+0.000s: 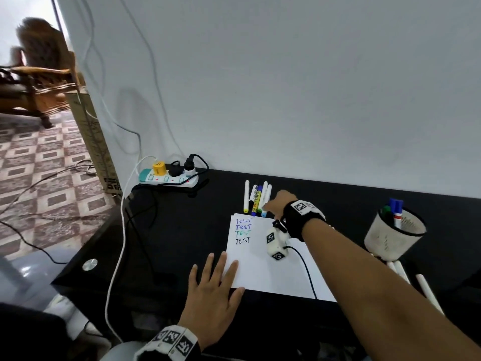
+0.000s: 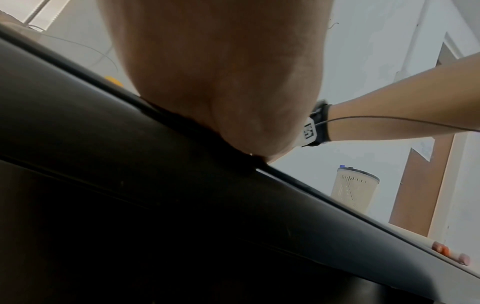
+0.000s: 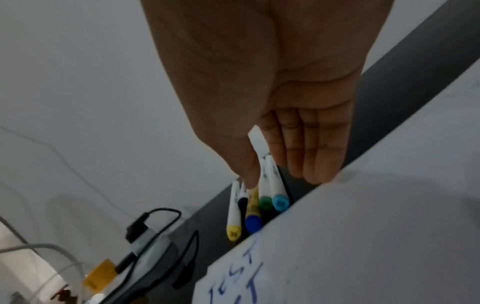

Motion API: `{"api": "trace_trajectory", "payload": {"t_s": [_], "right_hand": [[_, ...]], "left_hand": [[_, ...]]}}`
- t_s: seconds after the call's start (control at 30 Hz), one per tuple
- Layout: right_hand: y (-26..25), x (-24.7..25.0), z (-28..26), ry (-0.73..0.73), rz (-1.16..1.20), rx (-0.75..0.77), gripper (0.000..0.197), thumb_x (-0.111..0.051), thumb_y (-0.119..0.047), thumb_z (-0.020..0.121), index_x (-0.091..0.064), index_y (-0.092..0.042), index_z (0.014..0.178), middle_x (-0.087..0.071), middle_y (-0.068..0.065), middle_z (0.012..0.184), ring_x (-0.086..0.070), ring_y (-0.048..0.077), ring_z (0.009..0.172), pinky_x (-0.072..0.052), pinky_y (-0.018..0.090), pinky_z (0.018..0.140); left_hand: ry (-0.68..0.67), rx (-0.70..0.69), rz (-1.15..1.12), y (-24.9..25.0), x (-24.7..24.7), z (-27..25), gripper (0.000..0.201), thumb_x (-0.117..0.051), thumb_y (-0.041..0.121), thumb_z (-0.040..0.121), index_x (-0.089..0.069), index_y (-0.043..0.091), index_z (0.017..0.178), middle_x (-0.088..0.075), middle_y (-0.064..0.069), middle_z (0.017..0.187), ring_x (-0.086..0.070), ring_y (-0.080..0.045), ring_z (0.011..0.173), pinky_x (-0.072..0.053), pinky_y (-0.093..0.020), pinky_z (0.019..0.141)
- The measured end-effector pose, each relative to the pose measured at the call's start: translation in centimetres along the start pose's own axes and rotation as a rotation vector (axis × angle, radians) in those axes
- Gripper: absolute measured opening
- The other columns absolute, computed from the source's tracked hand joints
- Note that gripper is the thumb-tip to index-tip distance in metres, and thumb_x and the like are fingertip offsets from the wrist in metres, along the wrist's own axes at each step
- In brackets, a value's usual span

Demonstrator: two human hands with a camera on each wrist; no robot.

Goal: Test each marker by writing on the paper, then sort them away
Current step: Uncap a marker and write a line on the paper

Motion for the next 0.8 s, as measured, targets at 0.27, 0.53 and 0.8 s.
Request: {"api": "trace_trajectory", "payload": {"t_s": [0.27,0.53,0.8], "right_hand": [[-0.3,-2.0,2.7,0.023,-0.041,-0.109,0.019,-0.072,-0.022,0.090,-0.066,-0.009,0.102,-0.066,0.006,0.088,-0.066,0.023,0.081,-0.051,0.029,0.068],[1.0,-1.3,1.6,0.033,0.168,-0.136,0.016,-0.067,-0.023,0.086,-0.063,-0.007,0.086,-0.073,0.009,0.077,-0.066,0.023,0.063,-0.055,0.030,0.063],[3.5,1.9,-8.3,0.097,0.798,0.067,0.013,-0.063,-0.004,0.087,-0.069,0.004,0.079,-0.067,0.016,0.073,-0.060,0.020,0.056,-0.057,0.032,0.062]], "left_hand": [[0.050,-0.004,-0.043,-0.2,-0.4,0.2,0.058,-0.030,0.060,0.098,-0.041,0.030,0.147,-0.037,-0.001,0.156,-0.033,-0.027,0.144,-0.016,-0.052,0.108],[-0.013,-0.009,-0.062,-0.2,-0.4,0.2,0.059,-0.023,0.060,0.099,-0.045,0.030,0.144,-0.042,-0.002,0.153,-0.037,-0.029,0.142,-0.018,-0.052,0.107],[-0.050,0.032,-0.272,-0.4,1.6,0.5,0.074,-0.008,0.070,0.086,-0.016,0.039,0.153,0.002,0.012,0.164,0.013,-0.015,0.151,0.010,-0.047,0.119]]}}
Point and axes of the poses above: each hand's wrist, its own z-axis towards the middle knuckle, its own x-axis out of the back of the hand, y = z × x, the point moved 6 cm from there along z, towards the middle knuckle
